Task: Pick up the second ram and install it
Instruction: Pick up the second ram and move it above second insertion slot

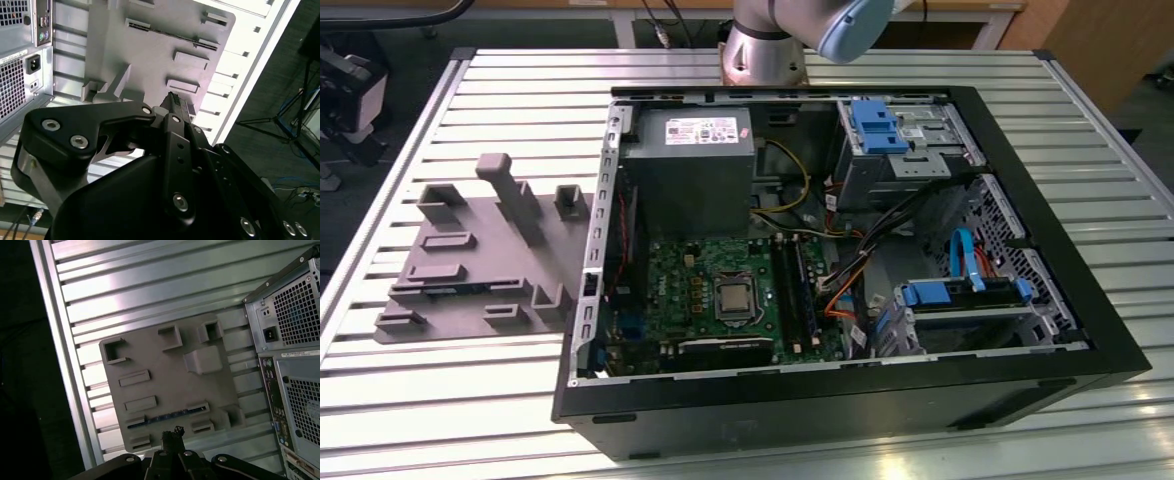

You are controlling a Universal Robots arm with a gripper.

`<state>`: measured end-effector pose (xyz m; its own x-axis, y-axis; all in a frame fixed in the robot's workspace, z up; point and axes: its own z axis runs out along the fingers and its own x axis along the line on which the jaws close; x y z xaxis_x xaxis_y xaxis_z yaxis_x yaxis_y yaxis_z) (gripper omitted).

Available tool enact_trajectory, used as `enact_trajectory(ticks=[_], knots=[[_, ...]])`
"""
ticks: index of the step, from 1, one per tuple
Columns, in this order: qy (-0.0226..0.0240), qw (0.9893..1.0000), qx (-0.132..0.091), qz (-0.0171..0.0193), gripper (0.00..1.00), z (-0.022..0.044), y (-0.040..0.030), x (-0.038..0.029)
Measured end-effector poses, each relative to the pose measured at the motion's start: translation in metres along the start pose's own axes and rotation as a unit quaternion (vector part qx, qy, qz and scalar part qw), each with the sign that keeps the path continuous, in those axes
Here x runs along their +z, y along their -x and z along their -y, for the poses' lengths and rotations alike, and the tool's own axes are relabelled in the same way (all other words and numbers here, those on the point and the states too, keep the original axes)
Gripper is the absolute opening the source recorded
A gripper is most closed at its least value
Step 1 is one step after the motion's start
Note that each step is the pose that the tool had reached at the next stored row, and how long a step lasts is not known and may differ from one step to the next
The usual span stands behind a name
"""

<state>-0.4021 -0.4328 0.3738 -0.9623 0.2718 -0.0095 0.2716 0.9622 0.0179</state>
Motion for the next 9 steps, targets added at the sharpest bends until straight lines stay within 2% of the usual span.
enact_trajectory(ticks=[4,9], knots=[[-0.0003,0.9995,0.032,0.0006,0.11,0.0,-0.0001,0.0003],[-0.0007,0.9976,0.069,0.0012,0.11,0.0,-0.0001,0.0006]])
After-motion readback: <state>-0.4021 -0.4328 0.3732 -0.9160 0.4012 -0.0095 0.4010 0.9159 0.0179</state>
